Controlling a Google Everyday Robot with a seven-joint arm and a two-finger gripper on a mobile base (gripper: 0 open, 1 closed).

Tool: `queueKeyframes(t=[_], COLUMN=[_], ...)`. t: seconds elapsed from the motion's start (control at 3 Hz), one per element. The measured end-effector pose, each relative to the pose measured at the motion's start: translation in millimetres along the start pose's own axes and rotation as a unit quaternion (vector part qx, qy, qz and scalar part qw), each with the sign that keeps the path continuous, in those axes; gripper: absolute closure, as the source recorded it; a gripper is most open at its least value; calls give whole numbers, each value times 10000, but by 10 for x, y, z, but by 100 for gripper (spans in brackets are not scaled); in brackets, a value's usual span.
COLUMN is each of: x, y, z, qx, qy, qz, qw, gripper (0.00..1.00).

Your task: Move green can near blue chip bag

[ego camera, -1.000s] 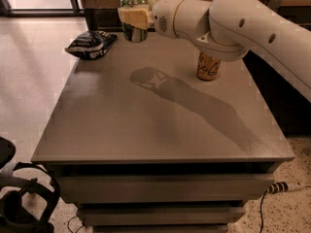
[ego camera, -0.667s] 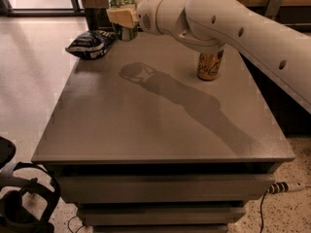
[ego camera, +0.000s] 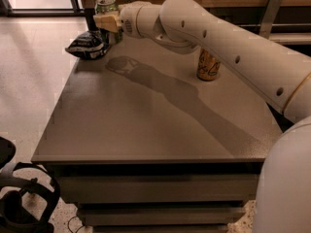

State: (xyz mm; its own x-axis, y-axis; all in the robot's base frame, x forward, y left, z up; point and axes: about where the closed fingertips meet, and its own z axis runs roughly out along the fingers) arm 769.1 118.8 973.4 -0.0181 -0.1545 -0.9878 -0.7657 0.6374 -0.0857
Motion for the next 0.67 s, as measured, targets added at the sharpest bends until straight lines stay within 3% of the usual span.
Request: queueKeyframes(t=[0.67], x=[395], y=[-101], z=[417], qx=[-108], qy=[305], qz=[245], qw=[9992], gripper=[100])
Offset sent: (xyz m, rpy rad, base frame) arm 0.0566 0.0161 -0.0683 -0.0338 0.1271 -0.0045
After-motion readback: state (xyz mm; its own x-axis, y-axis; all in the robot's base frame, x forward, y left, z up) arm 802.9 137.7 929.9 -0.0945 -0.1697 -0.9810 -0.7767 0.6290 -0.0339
